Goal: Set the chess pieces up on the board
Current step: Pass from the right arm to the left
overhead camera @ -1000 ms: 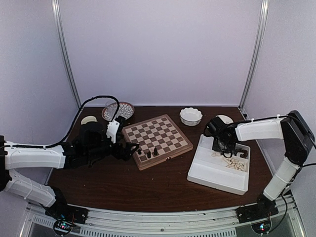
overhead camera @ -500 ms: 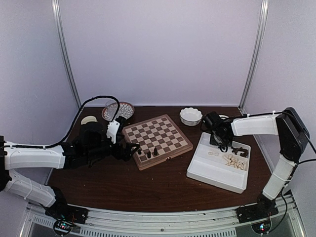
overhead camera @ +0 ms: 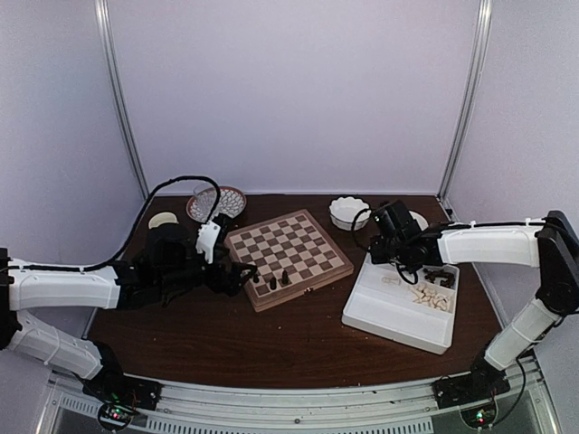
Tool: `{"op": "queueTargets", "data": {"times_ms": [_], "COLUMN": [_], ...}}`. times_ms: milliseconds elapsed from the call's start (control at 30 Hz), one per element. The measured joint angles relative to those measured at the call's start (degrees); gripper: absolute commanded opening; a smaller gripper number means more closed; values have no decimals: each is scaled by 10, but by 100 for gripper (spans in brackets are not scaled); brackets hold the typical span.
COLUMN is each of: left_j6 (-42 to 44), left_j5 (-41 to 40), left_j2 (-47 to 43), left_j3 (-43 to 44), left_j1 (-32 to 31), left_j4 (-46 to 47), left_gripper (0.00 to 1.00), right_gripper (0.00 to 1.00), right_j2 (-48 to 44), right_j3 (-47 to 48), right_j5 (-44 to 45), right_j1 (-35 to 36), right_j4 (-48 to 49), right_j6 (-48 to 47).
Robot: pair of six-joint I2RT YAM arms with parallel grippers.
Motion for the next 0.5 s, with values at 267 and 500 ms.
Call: {"op": "queueTargets", "data": {"times_ms": [267, 500], "left_j6": [-9, -14], "left_j5": [54, 160], "left_j2": [0, 17], "left_j3": [0, 0], "left_j1": [0, -1], "left_j4": [9, 55], "left_gripper": [96, 86], "right_gripper": [1, 3], "right_j2": [-32, -56], "right_j3": [-49, -78], "right_j5": [-226, -318], "right_j1": [43, 99], "right_j4": [189, 282], "right_j6": [-84, -97]}}
